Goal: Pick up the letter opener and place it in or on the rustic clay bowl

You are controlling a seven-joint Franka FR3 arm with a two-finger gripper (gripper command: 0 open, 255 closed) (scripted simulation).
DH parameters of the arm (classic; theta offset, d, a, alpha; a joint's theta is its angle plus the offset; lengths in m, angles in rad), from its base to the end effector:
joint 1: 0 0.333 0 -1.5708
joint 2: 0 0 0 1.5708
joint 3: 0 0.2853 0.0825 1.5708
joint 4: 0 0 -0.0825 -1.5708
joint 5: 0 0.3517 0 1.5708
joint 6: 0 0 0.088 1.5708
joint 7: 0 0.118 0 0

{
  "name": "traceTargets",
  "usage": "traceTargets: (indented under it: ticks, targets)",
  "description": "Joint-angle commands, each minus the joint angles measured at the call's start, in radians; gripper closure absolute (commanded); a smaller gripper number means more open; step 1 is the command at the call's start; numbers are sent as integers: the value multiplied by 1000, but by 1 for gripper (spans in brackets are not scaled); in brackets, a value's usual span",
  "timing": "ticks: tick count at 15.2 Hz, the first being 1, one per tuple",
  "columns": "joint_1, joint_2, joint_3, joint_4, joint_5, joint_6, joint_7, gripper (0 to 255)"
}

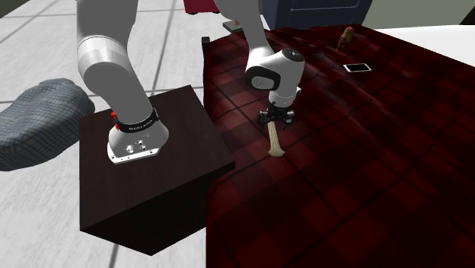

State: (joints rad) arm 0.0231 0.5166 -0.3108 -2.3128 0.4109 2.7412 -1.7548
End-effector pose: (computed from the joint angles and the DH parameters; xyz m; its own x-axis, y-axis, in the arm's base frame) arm 0.4520 -0.1634 0.1193 0.4372 0.8994 -0.0027 0.8987 -0.4370 -0.0369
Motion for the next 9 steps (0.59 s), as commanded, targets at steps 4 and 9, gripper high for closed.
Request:
traceTargets:
  ticks: [4,9]
  targets:
    - [-1,2,1,1,1,1,-1,0]
    - [4,7,-1,14,-2,-8,8,255]
